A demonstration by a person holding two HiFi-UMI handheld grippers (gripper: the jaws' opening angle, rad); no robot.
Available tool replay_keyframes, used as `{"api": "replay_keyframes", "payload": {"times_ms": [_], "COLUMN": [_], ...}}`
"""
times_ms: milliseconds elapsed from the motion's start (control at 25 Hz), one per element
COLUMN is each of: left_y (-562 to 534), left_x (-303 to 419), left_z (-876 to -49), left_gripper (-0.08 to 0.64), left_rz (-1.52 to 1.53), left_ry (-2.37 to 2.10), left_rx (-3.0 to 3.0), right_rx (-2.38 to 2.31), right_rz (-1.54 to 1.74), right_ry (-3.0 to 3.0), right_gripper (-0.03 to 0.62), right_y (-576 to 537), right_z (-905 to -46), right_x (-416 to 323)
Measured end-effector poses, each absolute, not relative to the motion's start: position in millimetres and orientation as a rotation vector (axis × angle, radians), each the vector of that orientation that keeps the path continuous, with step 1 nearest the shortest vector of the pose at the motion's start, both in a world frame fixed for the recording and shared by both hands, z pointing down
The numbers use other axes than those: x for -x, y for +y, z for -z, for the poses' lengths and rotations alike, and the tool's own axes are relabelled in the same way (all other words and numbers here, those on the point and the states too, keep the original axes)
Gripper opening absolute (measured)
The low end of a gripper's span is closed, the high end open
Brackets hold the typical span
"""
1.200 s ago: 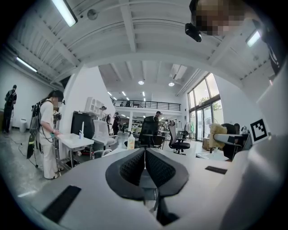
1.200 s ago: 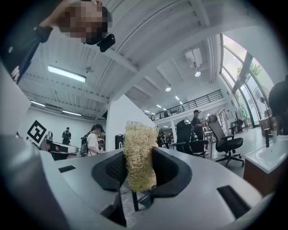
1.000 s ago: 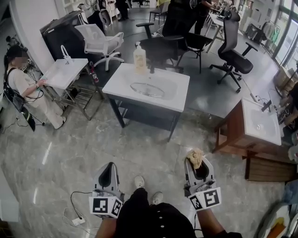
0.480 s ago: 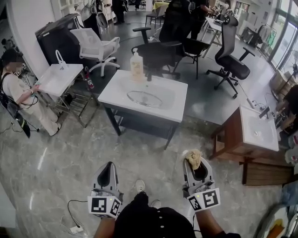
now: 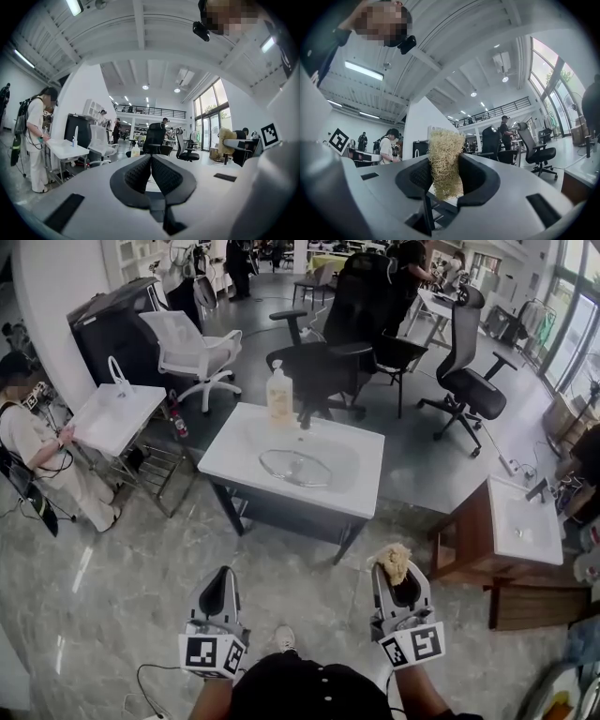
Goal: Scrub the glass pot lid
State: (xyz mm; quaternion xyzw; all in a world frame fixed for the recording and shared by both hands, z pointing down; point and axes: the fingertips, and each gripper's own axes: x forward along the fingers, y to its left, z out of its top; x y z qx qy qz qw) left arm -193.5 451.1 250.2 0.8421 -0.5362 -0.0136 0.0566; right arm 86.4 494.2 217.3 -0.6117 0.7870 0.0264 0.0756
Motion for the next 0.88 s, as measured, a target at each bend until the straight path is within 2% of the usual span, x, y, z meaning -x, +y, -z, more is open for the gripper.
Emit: {"api": "replay_keyframes", "payload": {"times_ms": [880], "left_y": [337.7], "left_x": [224.6], "left_z": [-275.4], "left_gripper": [0.026], "left_rz": [-0.005], "left_ry": [-1.527], "left_rx": [-2.577], "right_rx": [1.948], "right_rz": [-0.065], "right_ry": [2.306], "right_gripper": [0.153], "right_y": [390.0], "right_z": [-231.9], "right_x": [-62.1]}}
